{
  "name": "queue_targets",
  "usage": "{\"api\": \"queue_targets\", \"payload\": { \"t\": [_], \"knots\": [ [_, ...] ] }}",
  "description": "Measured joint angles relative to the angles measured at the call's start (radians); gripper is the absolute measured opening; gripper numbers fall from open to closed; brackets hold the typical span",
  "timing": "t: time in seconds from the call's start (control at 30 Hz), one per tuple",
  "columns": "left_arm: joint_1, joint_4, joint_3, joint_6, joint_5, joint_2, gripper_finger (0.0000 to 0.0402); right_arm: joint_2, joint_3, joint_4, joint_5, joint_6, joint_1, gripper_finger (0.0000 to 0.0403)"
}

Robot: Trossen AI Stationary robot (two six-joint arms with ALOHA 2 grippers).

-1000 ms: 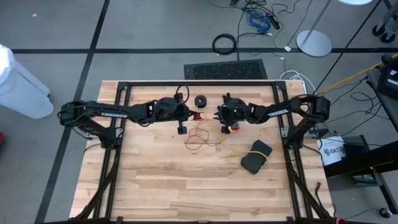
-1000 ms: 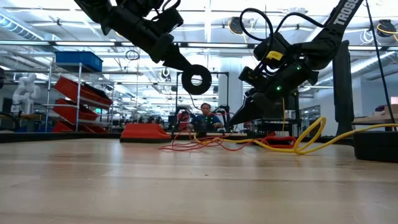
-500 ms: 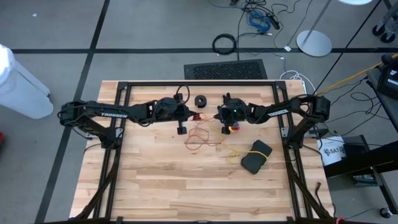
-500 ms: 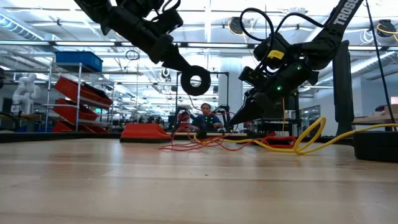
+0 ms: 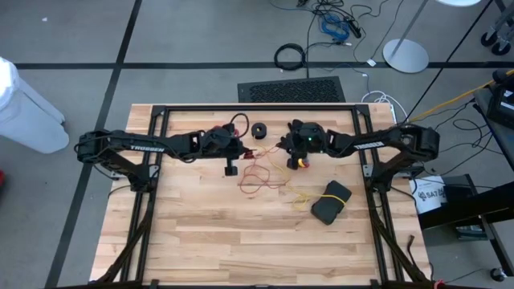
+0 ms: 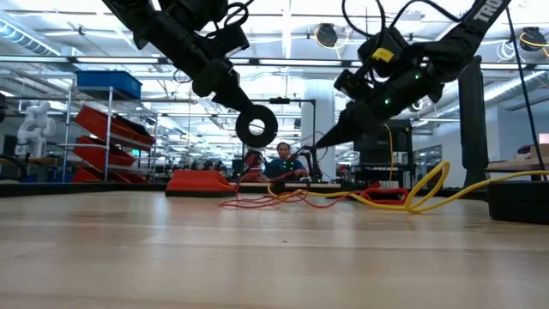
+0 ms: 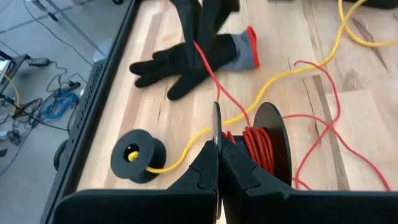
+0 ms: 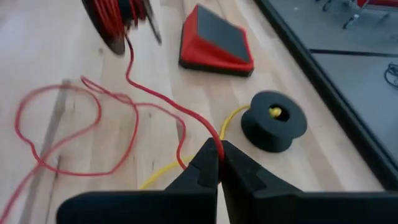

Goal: Coil cords
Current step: Coil the red wire onto spool

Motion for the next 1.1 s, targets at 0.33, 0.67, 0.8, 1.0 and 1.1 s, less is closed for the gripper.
{"api": "queue_targets", "payload": {
  "t": [0.33,0.67,0.8,1.0,1.1],
  "knots": [
    [0.0,0.077,-0.008,0.001,-0.034,0.097,0.0,-0.081,0.0,0.006,-0.003,0.065,0.005,0.0],
    [0.027,0.283,-0.007,0.009,-0.257,0.218,0.0,-0.091,0.0,0.023,0.0,0.112,0.036,0.0],
    [0.028,0.359,-0.003,0.041,-0.296,0.221,0.0,-0.091,0.0,0.088,0.003,0.123,0.049,0.0],
    [0.027,0.457,-0.002,0.061,-0.297,0.221,0.0,-0.091,0.0,0.195,0.005,0.138,0.062,0.0],
    [0.027,0.504,-0.002,0.063,-0.308,0.221,0.0,-0.091,0.0,0.23,0.025,0.148,0.072,0.0]
  ]
}}
